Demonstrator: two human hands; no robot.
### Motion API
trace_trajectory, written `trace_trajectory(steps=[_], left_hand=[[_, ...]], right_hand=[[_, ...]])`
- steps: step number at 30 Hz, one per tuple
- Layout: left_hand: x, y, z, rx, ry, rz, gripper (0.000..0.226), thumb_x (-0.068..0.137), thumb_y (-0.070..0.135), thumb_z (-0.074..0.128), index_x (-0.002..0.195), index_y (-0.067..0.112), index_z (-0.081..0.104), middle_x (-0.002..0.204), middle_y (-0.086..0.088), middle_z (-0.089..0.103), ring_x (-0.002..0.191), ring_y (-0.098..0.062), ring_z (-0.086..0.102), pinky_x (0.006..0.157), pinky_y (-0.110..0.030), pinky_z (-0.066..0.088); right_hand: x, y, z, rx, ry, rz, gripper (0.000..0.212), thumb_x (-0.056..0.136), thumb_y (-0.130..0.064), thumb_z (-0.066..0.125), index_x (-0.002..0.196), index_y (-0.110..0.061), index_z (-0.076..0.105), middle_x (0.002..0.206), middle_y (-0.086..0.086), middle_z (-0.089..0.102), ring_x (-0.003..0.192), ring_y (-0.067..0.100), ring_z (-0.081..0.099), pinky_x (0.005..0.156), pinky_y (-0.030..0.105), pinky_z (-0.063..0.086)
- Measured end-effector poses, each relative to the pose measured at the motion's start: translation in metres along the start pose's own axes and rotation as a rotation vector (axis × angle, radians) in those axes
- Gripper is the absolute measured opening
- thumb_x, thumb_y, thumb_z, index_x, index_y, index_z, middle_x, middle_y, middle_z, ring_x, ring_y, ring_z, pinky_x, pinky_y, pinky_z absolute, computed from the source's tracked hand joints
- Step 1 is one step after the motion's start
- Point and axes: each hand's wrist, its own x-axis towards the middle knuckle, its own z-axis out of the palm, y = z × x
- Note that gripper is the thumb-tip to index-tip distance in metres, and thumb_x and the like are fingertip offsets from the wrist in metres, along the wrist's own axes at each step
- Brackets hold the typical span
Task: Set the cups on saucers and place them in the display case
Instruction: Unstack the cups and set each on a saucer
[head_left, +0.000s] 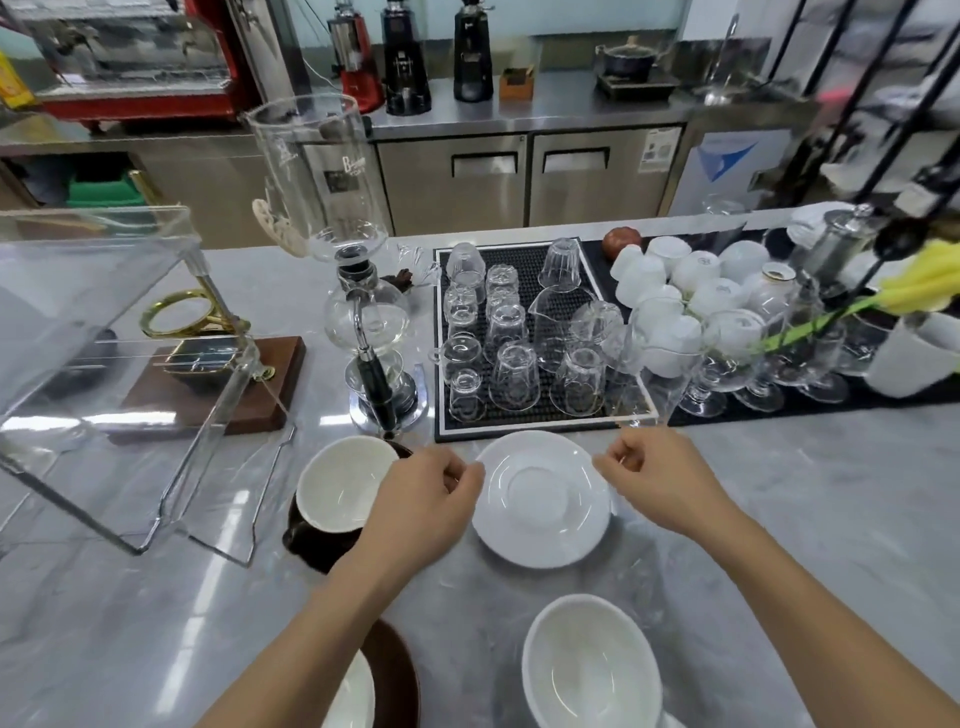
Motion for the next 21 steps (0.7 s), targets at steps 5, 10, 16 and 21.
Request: trace_trajectory(steps=[5, 10, 16, 21], left_hand=[[-0.019, 0.005, 0.011, -0.053, -0.126, -0.004, 0.026, 0.093, 0.037, 0.062, 0.075, 0.017, 0.065, 0.055, 0.003, 0.059, 0.055, -0.009, 0.053, 0.056, -0.025, 0.042], [-0.047, 0.006, 0.022, -0.137, -0.249, -0.039, 0.022, 0.091, 0.037, 0.064, 0.078, 0.020, 0.067, 0.065, 0.001, 0.070, 0.062, -0.016, 0.068, 0.067, -0.039, 0.060], [-0.077, -0.003, 0.032, -0.246, -0.353, -0.085, 0.015, 0.089, 0.035, 0.065, 0.080, 0.024, 0.070, 0.066, 0.015, 0.069, 0.065, -0.015, 0.070, 0.072, -0.045, 0.062], [-0.097, -0.012, 0.039, -0.291, -0.326, -0.090, 0.008, 0.091, 0.023, 0.067, 0.085, 0.027, 0.071, 0.077, 0.008, 0.072, 0.066, -0.021, 0.069, 0.070, -0.048, 0.061]], right_hand=[[-0.032, 0.010, 0.001, 0.160, -0.032, 0.084, 0.023, 0.084, -0.031, 0.071, 0.062, -0.024, 0.064, 0.057, 0.004, 0.066, 0.055, 0.020, 0.063, 0.064, 0.042, 0.057], [-0.077, 0.010, -0.001, 0.268, -0.134, 0.122, 0.019, 0.085, -0.027, 0.071, 0.069, -0.017, 0.068, 0.064, 0.011, 0.068, 0.050, 0.014, 0.058, 0.062, 0.040, 0.054], [-0.124, 0.027, -0.003, 0.391, -0.173, 0.174, 0.015, 0.087, -0.022, 0.072, 0.072, -0.019, 0.070, 0.069, 0.004, 0.069, 0.056, 0.016, 0.060, 0.051, 0.020, 0.048], [-0.155, 0.043, 0.000, 0.426, -0.234, 0.195, 0.011, 0.084, -0.026, 0.075, 0.075, -0.021, 0.071, 0.067, 0.003, 0.068, 0.061, 0.023, 0.062, 0.062, 0.037, 0.052]])
